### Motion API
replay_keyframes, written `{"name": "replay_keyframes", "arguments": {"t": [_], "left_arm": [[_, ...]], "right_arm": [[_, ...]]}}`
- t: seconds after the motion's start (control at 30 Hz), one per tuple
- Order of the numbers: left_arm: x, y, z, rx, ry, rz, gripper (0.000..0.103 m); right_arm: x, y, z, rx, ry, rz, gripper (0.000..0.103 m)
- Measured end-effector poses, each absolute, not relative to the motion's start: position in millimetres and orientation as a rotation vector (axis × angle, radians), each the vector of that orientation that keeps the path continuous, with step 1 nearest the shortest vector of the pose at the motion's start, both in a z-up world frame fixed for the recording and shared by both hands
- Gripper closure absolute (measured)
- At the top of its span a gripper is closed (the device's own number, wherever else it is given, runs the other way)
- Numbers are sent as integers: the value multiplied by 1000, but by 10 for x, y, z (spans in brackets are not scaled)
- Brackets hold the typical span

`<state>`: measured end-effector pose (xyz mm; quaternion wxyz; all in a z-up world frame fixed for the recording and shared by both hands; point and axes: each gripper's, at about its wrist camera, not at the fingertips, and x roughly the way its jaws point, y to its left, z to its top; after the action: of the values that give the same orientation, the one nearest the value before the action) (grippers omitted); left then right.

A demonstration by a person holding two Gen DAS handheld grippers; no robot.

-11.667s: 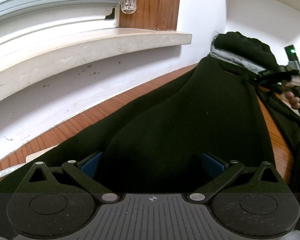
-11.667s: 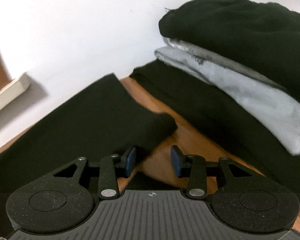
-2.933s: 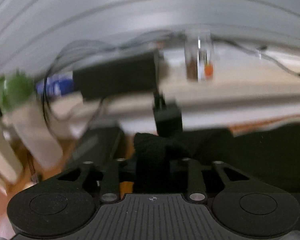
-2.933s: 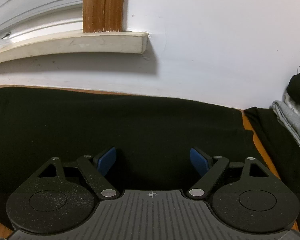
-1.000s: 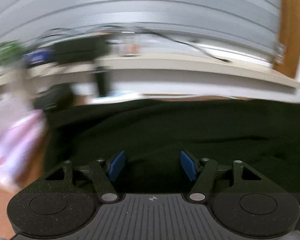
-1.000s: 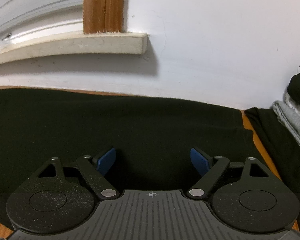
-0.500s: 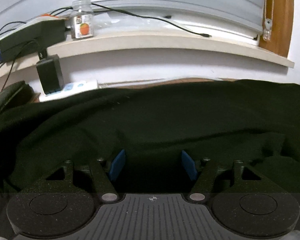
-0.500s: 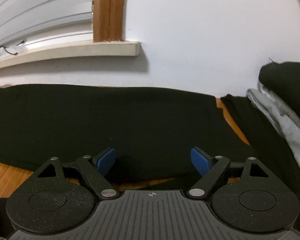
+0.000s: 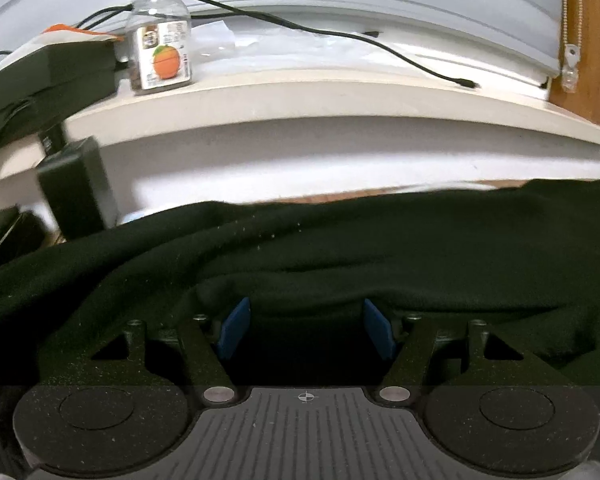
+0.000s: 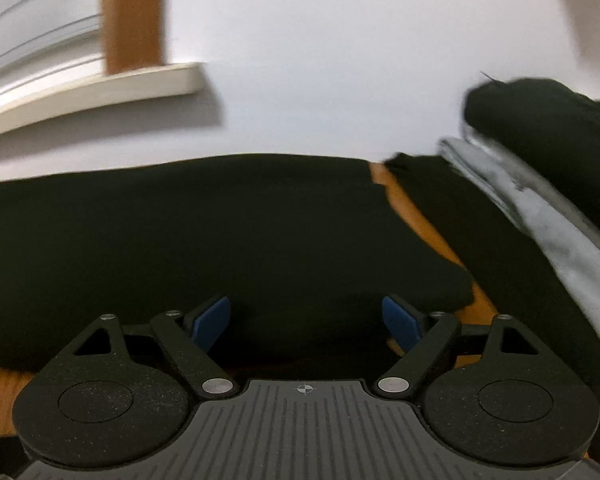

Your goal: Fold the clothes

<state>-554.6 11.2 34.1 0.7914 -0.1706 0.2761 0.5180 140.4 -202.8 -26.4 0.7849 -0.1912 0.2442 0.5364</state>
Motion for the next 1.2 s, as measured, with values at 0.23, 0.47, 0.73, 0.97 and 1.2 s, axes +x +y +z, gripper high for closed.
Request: {"name": "replay_keyframes", "arguments": {"t": [0.23, 0.47, 0.73, 0.97, 1.2], "left_arm": [[-5498, 418, 323, -357, 599, 1111, 36], [-5408, 312, 355, -351, 607, 1136, 35], [-4810, -277, 653, -255, 554, 1014, 32], [-3868, -775, 695, -223, 558, 813, 31], [-2981, -1271, 623, -199, 560, 577, 46]], "right_arm": [[1573, -1951, -276, -387, 531, 1051, 21], [1585, -2148, -172, -294, 483, 1137, 21], [1529, -2574, -92, -334, 487, 1194, 21], [1483, -2953, -29, -359, 500, 1249, 30], [1389, -3112, -42, -383, 497, 1277, 35]]}}
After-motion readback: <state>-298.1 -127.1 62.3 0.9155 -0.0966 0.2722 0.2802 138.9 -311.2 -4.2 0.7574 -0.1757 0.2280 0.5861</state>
